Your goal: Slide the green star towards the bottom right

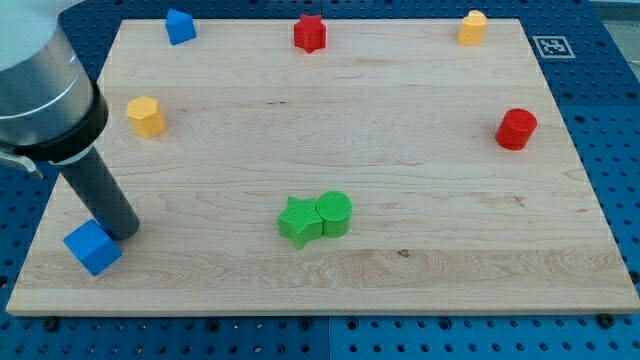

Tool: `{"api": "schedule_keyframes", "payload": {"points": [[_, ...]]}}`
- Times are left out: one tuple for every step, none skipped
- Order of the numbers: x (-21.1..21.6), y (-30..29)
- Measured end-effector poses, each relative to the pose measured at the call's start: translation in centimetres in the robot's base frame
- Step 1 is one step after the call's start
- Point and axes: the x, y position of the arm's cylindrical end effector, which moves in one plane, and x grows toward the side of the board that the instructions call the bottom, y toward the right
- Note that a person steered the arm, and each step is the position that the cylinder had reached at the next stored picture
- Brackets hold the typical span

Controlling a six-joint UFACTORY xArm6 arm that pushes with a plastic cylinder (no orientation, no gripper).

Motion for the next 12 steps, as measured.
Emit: {"api": "schedule_keyframes", "payload": {"points": [[0.1,0.5],[0.1,5.7],[0.0,11.3],[0.0,13.5],[0.1,13.5],[0.3,13.5],[-0.2,13.5],[-0.5,13.4],[-0.5,14.5],[-0.2,17.0],[1.3,19.4],[2.9,19.8]]}}
